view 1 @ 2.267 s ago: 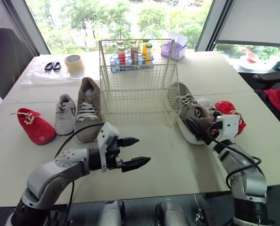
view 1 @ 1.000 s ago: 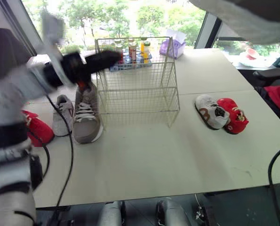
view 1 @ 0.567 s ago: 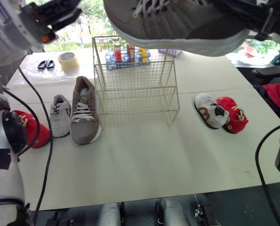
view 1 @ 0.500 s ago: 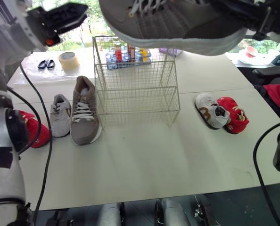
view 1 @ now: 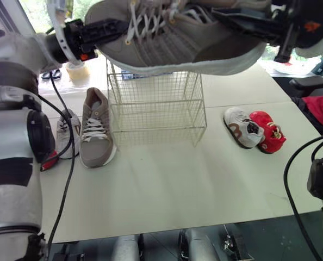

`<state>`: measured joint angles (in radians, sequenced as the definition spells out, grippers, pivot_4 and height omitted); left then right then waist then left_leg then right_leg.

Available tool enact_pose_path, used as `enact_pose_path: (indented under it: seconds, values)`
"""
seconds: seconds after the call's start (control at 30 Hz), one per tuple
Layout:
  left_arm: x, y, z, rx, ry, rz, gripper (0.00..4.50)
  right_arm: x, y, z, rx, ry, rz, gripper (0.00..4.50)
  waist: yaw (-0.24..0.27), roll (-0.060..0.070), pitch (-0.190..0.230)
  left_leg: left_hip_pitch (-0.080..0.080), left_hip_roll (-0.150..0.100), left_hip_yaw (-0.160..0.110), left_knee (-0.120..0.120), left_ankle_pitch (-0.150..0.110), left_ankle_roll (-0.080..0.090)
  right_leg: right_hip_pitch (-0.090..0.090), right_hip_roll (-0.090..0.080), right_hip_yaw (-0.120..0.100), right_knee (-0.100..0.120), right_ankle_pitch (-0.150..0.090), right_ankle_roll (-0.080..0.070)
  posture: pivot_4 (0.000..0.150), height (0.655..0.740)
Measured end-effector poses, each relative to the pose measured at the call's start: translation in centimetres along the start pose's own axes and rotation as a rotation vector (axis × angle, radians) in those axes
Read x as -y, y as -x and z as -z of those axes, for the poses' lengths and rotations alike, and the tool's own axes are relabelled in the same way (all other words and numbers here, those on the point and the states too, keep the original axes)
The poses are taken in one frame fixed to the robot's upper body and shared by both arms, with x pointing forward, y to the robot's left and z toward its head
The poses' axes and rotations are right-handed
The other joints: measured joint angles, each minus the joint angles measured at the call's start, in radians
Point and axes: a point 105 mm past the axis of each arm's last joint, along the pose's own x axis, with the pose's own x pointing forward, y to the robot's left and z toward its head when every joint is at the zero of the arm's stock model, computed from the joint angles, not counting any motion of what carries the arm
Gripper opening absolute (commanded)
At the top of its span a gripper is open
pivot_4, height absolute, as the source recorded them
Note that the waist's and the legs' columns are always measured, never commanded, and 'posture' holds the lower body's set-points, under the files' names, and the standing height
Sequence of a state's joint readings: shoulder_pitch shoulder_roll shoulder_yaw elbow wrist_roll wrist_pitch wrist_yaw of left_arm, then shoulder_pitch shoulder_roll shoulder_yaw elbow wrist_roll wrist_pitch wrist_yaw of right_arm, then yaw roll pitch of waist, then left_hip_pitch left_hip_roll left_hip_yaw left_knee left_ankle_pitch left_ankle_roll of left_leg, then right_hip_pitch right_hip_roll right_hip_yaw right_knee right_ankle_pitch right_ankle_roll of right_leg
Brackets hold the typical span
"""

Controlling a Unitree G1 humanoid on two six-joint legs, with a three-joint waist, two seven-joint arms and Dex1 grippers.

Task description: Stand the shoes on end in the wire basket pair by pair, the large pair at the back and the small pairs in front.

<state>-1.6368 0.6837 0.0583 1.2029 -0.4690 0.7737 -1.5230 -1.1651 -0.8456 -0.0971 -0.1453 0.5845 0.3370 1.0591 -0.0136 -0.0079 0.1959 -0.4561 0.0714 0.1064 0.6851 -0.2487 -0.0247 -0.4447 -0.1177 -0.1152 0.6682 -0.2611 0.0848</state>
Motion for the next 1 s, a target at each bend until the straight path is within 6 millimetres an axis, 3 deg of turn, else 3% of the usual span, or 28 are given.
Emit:
enact_pose_path:
  seconds: [0.1, 0.2, 0.27, 0.37, 0.43, 0.53, 0.6, 0.67, 0.7, 0.8, 0.93, 1.0]
  values:
    - [0.2, 0.1, -0.1, 0.006, 0.005, 0.015, 1.85, -0.1, 0.2, 0.1, -0.003, -0.004, 0.007, 1.13, 0.0, 0.0, 0.0, 0.0, 0.0, 0.0, 0.0, 0.0, 0.0, 0.0, 0.0, 0.0, 0.0, 0.0, 0.0, 0.15, 0.6938]
    - [0.2, 0.2, -0.2, 0.024, 0.026, 0.016, 0.79, -0.3, 0.2, -0.3, 0.003, 0.006, 0.015, 1.13, 0.0, 0.0, 0.0, 0.0, 0.0, 0.0, 0.0, 0.0, 0.0, 0.0, 0.0, 0.0, 0.0, 0.0, 0.0, 0.15, 0.6938]
    - [0.3, 0.1, -0.4, 0.038, 0.032, 0.021, 0.67, -0.1, 0.4, -0.2, 0.002, 0.0, 0.04, 1.13, 0.002, 0.0, 0.0, 0.0, 0.0, 0.0, 0.001, 0.0, 0.0, 0.0, 0.0, 0.0, 0.001, 0.0, 0.0, 0.15, 0.6938]
    - [0.7, -0.1, -1.1, 0.106, 0.048, 0.036, 0.65, 1.2, 1.6, -0.2, 0.04, -0.085, 0.164, 2.09, 0.003, 0.0, 0.0, 0.0, 0.0, -0.001, 0.001, 0.0, 0.0, 0.0, -0.001, 0.0, 0.001, 0.0, 0.0, 0.15, 0.6938]
    - [0.8, 0.5, -1.8, 0.195, 0.068, 0.028, 0.65, 2.9, 3.9, -0.2, 0.094, -0.185, 0.319, 3.11, 0.002, 0.0, 0.0, 0.0, 0.0, -0.001, 0.001, 0.0, 0.0, 0.001, -0.001, 0.0, 0.002, 0.0, 0.0, 0.15, 0.6938]
    - [1.6, 3.0, -2.6, 0.392, 0.079, 0.06, 0.65, 5.6, 10.2, 1.3, 0.23, -0.4, 0.698, 4.47, 0.001, -0.002, 0.0, 0.002, 0.0, -0.002, 0.001, 0.0, 0.0, 0.003, -0.001, 0.0, 0.003, 0.0, 0.0, 0.15, 0.6938]
    - [2.0, 4.3, -2.6, 0.502, 0.063, 0.044, 0.65, 5.2, 13.2, 3.6, 0.331, -0.565, 0.885, 4.47, 0.001, -0.002, 0.0, 0.007, 0.0, -0.002, 0.001, 0.001, -0.001, 0.005, -0.001, 0.001, 0.004, 0.0, 0.0, 0.15, 0.6938]
    - [2.4, 4.8, -2.3, 0.622, 0.05, 0.007, 0.65, 3.3, 14.1, 6.6, 0.431, -0.783, 1.012, 4.47, 0.003, -0.002, 0.0, 0.012, 0.0, -0.002, 0.001, 0.002, -0.002, 0.009, -0.001, 0.001, 0.005, 0.0, 0.0, 0.15, 0.6938]
    - [2.6, 4.8, -1.9, 0.67, 0.059, 0.002, 0.65, 2.0, 13.3, 7.9, 0.447, -0.874, 1.022, 4.47, 0.002, -0.002, 0.0, 0.014, 0.0, -0.002, 0.001, 0.002, -0.002, 0.011, -0.001, 0.001, 0.006, 0.0, 0.0, 0.15, 0.6938]
    - [2.9, 4.4, -1.1, 0.795, 0.085, -0.038, 0.65, -1.5, 8.7, 10.8, 0.417, -1.099, 0.958, 4.47, 0.0, -0.002, 0.0, 0.014, -0.001, -0.002, 0.002, 0.003, -0.001, 0.01, -0.002, 0.002, 0.009, 0.0, -0.001, 0.15, 0.6938]
    - [2.8, 3.3, 0.2, 0.909, 0.185, -0.037, 0.65, -2.0, 2.0, 9.1, 0.474, -1.165, 0.776, 4.47, 0.0, -0.002, 0.0, 0.013, -0.001, -0.002, 0.002, 0.003, -0.001, 0.009, -0.002, 0.003, 0.011, 0.0, -0.001, 0.15, 0.6938]
    - [2.5, 3.0, 1.4, 0.928, 0.242, -0.037, 0.65, -1.4, -0.2, 7.6, 0.511, -1.138, 0.714, 4.47, 0.003, -0.002, -0.001, 0.013, -0.002, -0.003, 0.002, 0.003, -0.001, 0.009, -0.002, 0.003, 0.011, 0.0, -0.001, 0.15, 0.6938]
